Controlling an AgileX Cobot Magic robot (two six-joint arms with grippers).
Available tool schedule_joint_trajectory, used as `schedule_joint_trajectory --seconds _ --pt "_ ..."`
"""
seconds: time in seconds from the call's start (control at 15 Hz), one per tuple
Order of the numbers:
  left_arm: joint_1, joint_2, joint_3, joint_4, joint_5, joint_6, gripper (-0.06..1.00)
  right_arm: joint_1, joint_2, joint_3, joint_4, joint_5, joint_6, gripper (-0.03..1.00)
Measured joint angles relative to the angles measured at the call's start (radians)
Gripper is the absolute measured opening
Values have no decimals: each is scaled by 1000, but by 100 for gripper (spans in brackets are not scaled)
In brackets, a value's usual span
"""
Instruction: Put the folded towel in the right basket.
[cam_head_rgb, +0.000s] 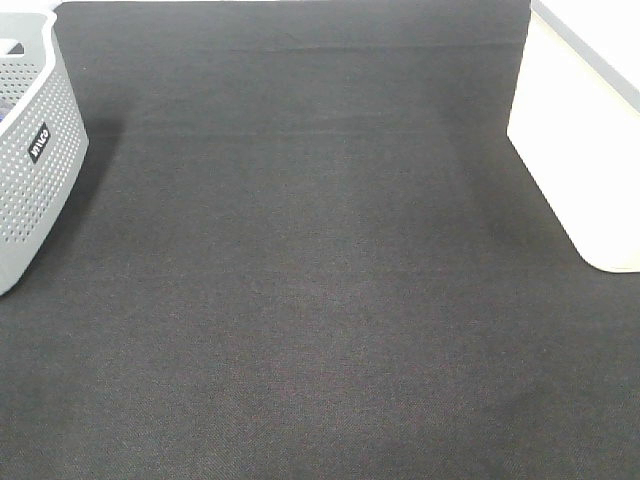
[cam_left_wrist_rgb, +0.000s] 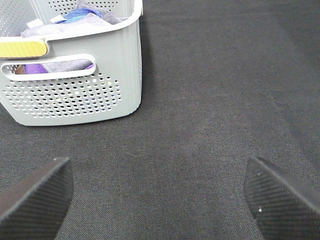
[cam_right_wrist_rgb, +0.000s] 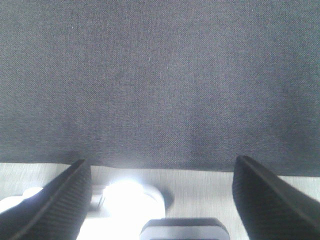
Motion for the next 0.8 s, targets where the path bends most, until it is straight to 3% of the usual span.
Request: schedule_joint_trajectory --seconds 0.4,0.8 --pt "0 0 0 0 0 0 88 0 -517 105 -14 -101 -32 73" --pt "0 0 0 0 0 0 88 0 -566 105 -43 -103 -28 73"
